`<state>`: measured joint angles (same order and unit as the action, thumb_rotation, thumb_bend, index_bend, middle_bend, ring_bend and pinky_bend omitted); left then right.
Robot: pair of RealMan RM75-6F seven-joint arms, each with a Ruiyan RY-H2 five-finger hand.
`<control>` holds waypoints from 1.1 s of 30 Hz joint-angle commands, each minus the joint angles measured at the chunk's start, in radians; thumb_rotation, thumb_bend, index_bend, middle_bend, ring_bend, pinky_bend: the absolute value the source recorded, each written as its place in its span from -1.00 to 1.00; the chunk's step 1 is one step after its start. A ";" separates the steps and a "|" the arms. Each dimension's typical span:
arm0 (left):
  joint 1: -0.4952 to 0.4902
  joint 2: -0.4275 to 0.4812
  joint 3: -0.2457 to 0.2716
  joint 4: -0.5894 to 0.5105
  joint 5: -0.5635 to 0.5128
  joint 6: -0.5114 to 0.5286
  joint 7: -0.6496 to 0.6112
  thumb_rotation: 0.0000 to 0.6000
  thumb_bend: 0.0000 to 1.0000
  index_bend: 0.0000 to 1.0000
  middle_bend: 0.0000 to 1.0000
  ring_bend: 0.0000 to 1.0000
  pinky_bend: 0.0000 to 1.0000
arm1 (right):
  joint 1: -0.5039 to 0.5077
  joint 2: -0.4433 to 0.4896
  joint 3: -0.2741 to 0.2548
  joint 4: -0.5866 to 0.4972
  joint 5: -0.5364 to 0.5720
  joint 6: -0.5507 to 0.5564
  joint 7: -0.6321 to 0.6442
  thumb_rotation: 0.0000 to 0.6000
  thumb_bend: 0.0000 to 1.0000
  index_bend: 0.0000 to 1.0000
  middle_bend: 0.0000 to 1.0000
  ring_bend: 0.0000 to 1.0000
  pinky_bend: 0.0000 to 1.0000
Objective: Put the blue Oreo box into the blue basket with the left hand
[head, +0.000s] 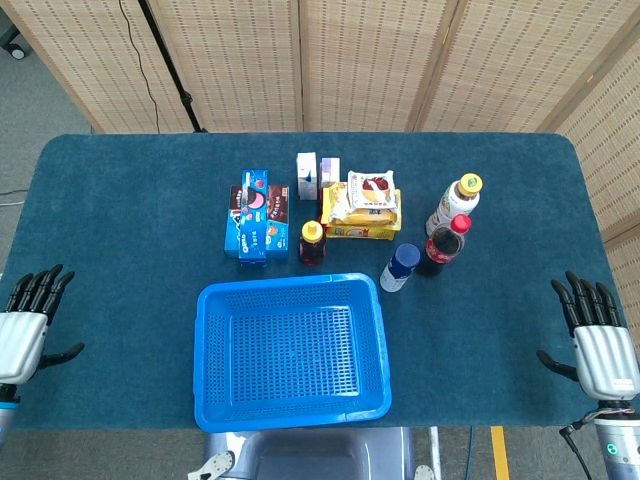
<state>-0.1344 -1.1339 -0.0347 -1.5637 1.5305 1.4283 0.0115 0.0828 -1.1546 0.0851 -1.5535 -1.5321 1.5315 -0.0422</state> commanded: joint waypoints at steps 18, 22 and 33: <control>-0.372 -0.210 -0.009 0.731 0.438 0.146 -0.428 1.00 -1.00 -1.00 -1.00 -1.00 -1.00 | 0.028 -0.018 0.040 0.032 0.106 -0.072 -0.019 1.00 -1.00 -1.00 -1.00 -1.00 -1.00; -0.455 -0.253 -0.004 0.851 0.448 0.135 -0.507 1.00 -1.00 -1.00 -1.00 -1.00 -1.00 | 0.029 -0.021 0.045 0.036 0.122 -0.077 -0.025 1.00 -1.00 -1.00 -1.00 -1.00 -1.00; -0.666 -0.378 0.067 1.113 0.483 0.039 -0.580 0.73 -0.94 -1.00 -1.00 -1.00 -0.84 | 0.043 -0.037 0.062 0.063 0.175 -0.111 -0.040 1.00 -1.00 -1.00 -1.00 -1.00 -1.00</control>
<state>-0.7647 -1.4830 0.0100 -0.4808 2.0048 1.5021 -0.5525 0.1242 -1.1900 0.1454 -1.4926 -1.3600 1.4227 -0.0813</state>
